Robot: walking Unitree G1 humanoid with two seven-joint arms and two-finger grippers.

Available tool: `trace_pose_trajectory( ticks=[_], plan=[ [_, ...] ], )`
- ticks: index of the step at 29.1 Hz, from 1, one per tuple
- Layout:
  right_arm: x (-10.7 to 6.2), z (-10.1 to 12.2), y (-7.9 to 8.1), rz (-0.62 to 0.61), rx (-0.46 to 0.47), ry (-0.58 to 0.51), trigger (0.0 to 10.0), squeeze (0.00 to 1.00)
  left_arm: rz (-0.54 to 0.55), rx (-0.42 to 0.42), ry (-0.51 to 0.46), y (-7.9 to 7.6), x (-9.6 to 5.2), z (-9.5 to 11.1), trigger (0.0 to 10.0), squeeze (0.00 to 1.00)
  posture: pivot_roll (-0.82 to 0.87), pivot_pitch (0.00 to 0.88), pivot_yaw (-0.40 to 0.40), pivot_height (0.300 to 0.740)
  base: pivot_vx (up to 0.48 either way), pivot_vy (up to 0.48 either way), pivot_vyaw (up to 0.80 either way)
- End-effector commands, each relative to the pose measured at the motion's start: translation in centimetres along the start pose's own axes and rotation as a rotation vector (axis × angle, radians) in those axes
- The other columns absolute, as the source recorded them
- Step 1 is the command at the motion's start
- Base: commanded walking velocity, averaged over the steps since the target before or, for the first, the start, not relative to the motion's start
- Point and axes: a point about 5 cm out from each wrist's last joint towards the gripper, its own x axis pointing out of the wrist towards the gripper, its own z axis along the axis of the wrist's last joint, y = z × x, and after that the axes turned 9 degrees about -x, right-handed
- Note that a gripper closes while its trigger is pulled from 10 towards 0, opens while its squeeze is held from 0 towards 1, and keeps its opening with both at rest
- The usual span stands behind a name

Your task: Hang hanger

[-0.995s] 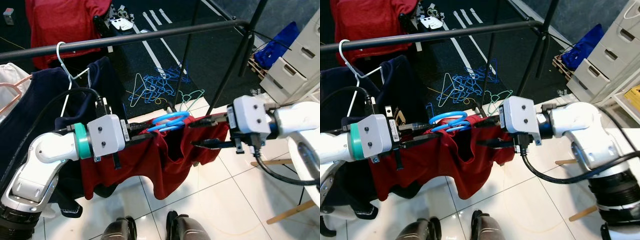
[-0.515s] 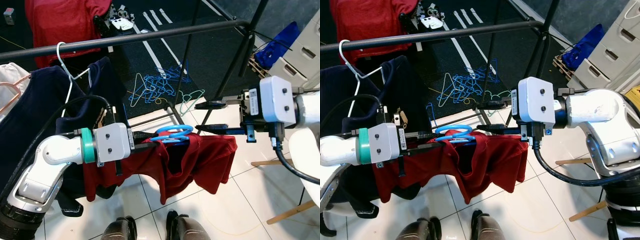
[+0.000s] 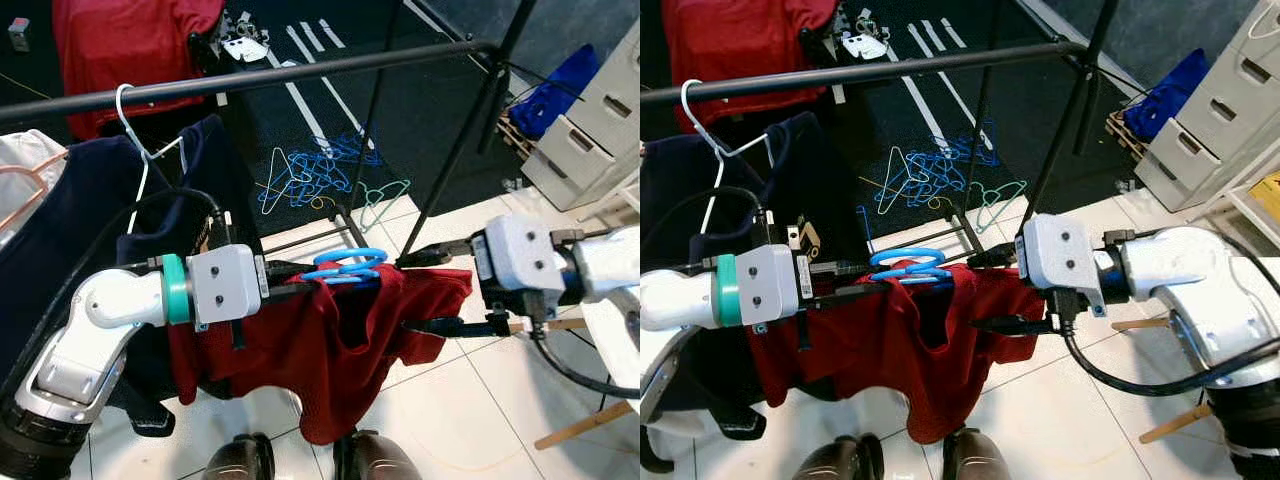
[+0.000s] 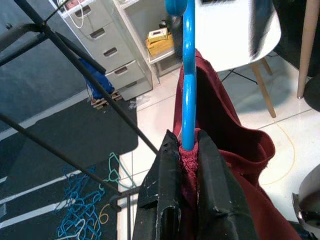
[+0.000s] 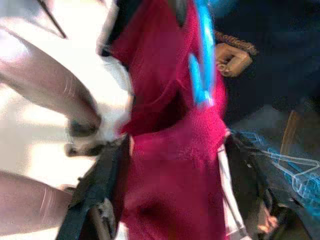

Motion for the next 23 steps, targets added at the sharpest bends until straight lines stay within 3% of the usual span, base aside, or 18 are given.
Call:
trace_pose_trajectory(
  ticks=[1,3,10,14,23],
  plan=[
    [0.3,-1.1,-0.2,-0.023,-0.026,0.055,10.0,0.0,-0.014,0.025,-0.031,0.0,0.1,0.8,10.0,0.0,-0.11,0.079,0.03,0.74,0.0,0.0,0.0],
    [1.0,-2.1,-1.2,-0.081,-0.083,0.094,10.0,0.0,-0.025,0.028,-0.039,-0.2,0.0,1.1,10.0,0.0,-0.11,0.079,0.03,0.74,0.0,0.0,0.0],
    [2.0,-2.2,-1.7,-0.103,-0.114,0.073,10.0,0.0,-0.041,0.032,-0.044,-0.5,0.0,1.4,10.0,0.0,-0.1,0.08,0.029,0.74,0.0,0.0,0.0],
    [2.9,-1.4,-1.5,-0.078,-0.068,-0.014,10.0,0.0,-0.045,0.032,-0.049,-0.6,0.1,1.5,10.0,0.0,-0.1,0.08,0.027,0.74,0.0,0.0,0.0],
    [4.4,-0.1,-1.8,-0.07,-0.083,-0.127,10.0,0.0,-0.048,0.025,-0.054,-0.8,0.5,1.4,10.0,0.0,-0.11,0.081,0.028,0.74,0.0,0.0,0.0]
  ],
)
